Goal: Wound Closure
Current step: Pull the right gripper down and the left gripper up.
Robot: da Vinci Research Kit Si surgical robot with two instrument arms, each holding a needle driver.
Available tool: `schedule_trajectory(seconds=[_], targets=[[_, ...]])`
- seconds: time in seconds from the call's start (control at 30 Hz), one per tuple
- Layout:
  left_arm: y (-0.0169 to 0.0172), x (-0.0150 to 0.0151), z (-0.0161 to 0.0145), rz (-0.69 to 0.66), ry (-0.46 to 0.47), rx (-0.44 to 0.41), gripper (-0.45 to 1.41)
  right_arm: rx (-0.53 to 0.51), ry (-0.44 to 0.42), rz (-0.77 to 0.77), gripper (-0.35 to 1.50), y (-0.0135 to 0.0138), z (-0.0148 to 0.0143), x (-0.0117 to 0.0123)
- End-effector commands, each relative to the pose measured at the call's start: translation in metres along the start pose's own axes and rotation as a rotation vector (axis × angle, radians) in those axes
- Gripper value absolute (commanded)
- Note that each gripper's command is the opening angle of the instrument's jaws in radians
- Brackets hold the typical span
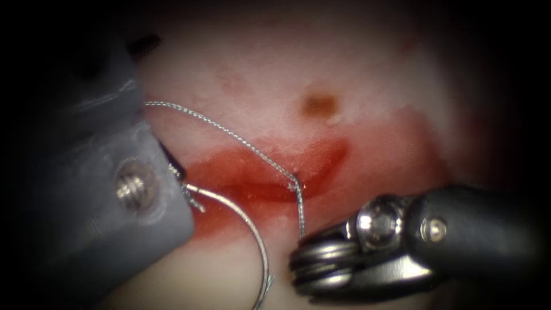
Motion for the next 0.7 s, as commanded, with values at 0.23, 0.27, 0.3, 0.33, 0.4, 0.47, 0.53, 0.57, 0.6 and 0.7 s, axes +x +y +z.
schedule_trajectory(seconds=[0.23,0.27,0.3,0.33,0.4,0.47,0.53,0.57,0.6,0.7], targets=[[0.0,-0.002,0.0001,0.392,-0.017,-0.117,1.38,-0.005,-0.005,0.006,-0.35,0.001,-0.0007,-0.0008],[-0.0001,-0.0023,0.0002,0.42,-0.023,-0.137,1.36,-0.005,-0.005,0.006,-0.35,0.001,-0.0007,-0.0008],[-0.0002,-0.003,0.0005,0.487,-0.027,-0.186,1.35,-0.005,-0.005,0.006,-0.35,0.001,-0.0007,-0.0008],[-0.0002,-0.003,0.0005,0.487,-0.027,-0.186,1.35,-0.005,-0.005,0.006,-0.35,0.001,-0.0007,-0.0008],[-0.0005,-0.0041,0.0013,0.614,-0.036,-0.276,1.28,-0.005,-0.005,0.006,-0.35,0.001,-0.0007,-0.0008],[-0.0007,-0.0045,0.0015,0.645,-0.047,-0.319,1.21,-0.005,-0.005,0.006,-0.35,0.001,-0.0007,-0.0008],[-0.0008,-0.0049,0.0017,0.664,-0.058,-0.349,1.16,-0.005,-0.005,0.012,-0.35,0.001,-0.0007,-0.0008],[-0.0009,-0.0051,0.0019,0.686,-0.062,-0.353,1.13,-0.005,-0.005,0.012,-0.35,0.001,-0.0007,-0.0008],[-0.001,-0.0053,0.0024,0.66,-0.065,-0.346,1.08,-0.005,-0.005,0.012,-0.35,0.001,-0.0007,-0.0008],[-0.0012,-0.0051,0.0031,0.691,-0.044,-0.343,0.81,-0.005,-0.008,0.012,-0.35,0.001,-0.0007,-0.0008]])
